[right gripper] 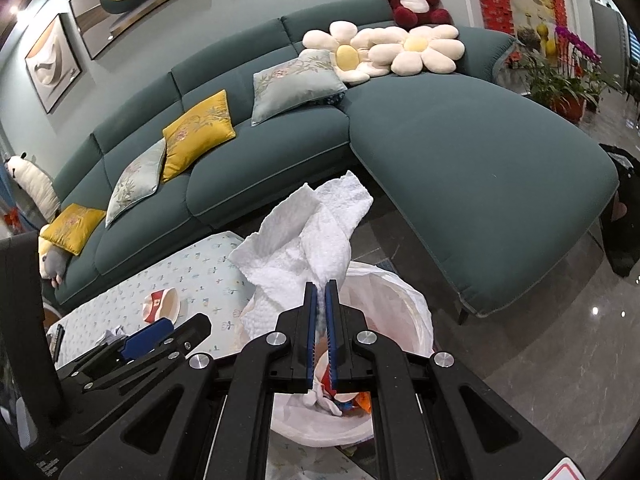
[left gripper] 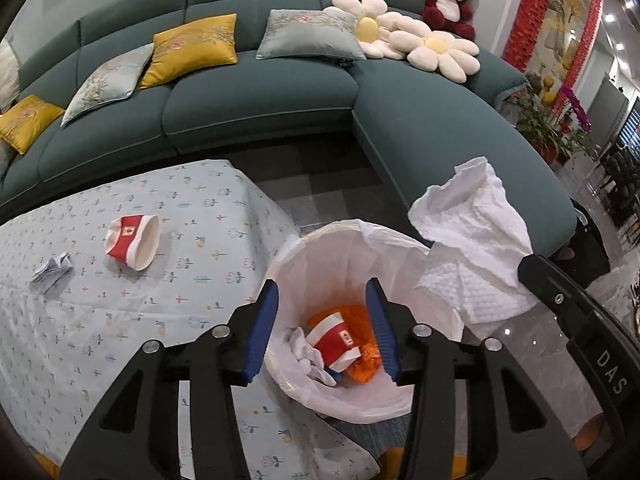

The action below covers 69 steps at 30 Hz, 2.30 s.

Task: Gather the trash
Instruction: 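Open the right tool to drop the white tissue into the wastebasket, then move both tools back to the table toward the paper sheet and red box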

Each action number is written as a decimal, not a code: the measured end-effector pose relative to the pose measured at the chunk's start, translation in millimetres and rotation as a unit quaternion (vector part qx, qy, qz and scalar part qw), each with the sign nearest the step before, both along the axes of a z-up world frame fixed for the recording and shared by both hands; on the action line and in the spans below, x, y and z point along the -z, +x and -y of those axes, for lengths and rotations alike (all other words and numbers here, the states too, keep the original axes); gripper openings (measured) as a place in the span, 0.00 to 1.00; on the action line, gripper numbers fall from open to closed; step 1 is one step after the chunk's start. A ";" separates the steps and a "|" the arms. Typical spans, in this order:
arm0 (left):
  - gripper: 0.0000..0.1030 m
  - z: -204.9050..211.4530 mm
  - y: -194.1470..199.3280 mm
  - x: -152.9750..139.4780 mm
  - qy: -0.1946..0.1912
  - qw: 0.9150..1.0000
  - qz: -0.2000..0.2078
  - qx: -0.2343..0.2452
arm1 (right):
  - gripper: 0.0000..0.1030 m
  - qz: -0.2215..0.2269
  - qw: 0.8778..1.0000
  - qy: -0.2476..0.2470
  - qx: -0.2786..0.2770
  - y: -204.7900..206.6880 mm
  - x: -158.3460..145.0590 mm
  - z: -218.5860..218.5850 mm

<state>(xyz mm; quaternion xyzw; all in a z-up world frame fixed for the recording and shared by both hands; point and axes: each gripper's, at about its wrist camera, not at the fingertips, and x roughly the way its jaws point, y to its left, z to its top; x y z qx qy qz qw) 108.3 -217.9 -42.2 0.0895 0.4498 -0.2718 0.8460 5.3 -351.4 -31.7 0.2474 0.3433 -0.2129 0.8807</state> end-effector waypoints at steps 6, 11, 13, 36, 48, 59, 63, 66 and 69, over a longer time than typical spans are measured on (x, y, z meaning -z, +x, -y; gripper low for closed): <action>0.44 -11.1 7.0 -0.9 0.000 1.000 -0.002 -0.018 | 0.07 -0.002 1.000 -0.001 -0.013 6.6 -2.2 -5.3; 0.50 -20.2 10.6 -2.9 0.001 0.999 0.004 -0.032 | 0.15 0.000 1.000 -0.008 -0.011 10.7 -5.8 -9.3; 0.51 -23.8 12.2 -3.0 0.001 0.999 0.002 -0.037 | 0.20 0.002 1.000 -0.011 -0.012 11.2 -7.8 -11.6; 0.74 -105.1 32.9 -11.8 -0.010 0.993 0.005 -0.115 | 0.49 -0.007 0.997 -0.035 -0.066 41.6 -26.9 -86.0; 0.89 -200.6 68.7 6.4 -0.004 0.978 -0.012 -0.207 | 0.52 -0.028 0.992 -0.032 -0.121 84.3 -14.8 -159.1; 0.90 -305.1 124.5 37.9 -0.028 0.940 -0.086 -0.330 | 0.52 -0.055 0.984 -0.027 -0.165 140.2 14.6 -214.8; 0.89 -338.9 153.3 50.4 -0.054 0.911 -0.124 -0.389 | 0.52 -0.066 0.982 -0.021 -0.176 164.1 30.1 -227.9; 0.89 -356.5 179.3 60.8 -0.062 0.893 -0.144 -0.421 | 0.52 -0.075 0.980 -0.016 -0.182 181.1 43.5 -234.3; 0.89 -365.5 205.5 71.0 -0.051 0.888 -0.150 -0.431 | 0.52 -0.085 0.979 -0.010 -0.187 199.6 57.6 -236.9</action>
